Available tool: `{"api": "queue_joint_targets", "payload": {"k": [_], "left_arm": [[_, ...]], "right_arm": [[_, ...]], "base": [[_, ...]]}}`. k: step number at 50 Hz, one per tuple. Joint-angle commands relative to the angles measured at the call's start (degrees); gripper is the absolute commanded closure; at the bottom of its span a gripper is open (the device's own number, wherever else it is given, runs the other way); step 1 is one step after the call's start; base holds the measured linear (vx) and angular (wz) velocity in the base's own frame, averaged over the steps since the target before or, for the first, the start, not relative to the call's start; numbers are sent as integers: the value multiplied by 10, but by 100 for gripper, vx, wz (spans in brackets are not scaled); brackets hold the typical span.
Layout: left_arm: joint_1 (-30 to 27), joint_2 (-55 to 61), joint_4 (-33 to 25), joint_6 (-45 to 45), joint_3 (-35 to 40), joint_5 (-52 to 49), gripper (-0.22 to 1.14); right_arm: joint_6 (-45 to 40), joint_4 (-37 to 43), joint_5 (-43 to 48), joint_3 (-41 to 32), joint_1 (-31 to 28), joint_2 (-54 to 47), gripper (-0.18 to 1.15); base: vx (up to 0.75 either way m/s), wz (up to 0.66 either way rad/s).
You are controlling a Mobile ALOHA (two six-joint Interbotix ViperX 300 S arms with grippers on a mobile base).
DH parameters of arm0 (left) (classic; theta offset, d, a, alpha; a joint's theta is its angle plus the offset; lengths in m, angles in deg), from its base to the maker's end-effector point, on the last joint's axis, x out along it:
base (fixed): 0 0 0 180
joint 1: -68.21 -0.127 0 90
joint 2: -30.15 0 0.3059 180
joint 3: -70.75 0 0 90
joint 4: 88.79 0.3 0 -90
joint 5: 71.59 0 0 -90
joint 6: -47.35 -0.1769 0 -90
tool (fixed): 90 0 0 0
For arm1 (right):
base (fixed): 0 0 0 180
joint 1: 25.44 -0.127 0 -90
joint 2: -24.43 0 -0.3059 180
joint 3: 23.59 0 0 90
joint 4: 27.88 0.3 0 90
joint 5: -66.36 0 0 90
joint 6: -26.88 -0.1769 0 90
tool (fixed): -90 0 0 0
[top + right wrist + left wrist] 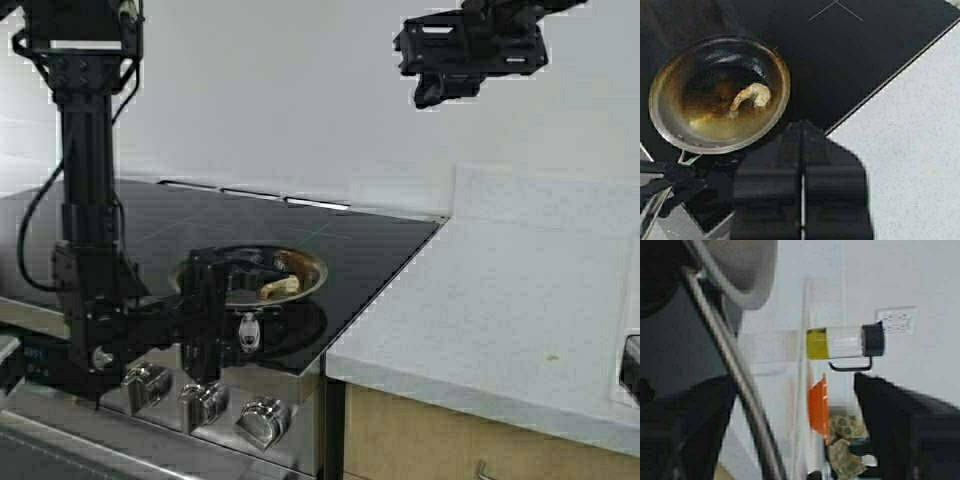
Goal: Add oil to the pan and cook the shrimp and serve it
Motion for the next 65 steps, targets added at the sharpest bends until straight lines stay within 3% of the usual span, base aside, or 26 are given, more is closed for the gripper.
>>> {"api": "queue_joint_targets", "payload": {"k": [1,14,19,23,30,33,35,41,65], "left_arm": [[5,0,-4,18,26,3,-9],[22,4,-11,49,53,-11,-8],[25,4,-20,67,54,-16,0],[25,4,-26,88,54,-16,19],[25,2,-39,116,48,-16,85],[25,-3,-46,120,43,-16,105],[25,-6,-47,121,40,-17,105],[25,-25,-47,119,20,-16,83],[25,-78,-46,116,-24,-16,88]], "right_arm": [[0,-1,2,-10,-1,14,92],[0,-1,1,-11,-2,15,92],[0,-1,1,-11,-1,14,92],[0,-1,1,-11,-1,15,92],[0,-1,1,-11,-1,14,92],[0,-1,1,-11,-1,15,92],[0,-1,1,-11,-1,14,92],[-1,-1,1,-11,-2,15,92],[-1,-1,1,-14,-1,11,92]], "base": [[0,0],[0,0],[0,0],[0,0],[0,0],[0,0],[0,0],[0,0],[0,0]]}}
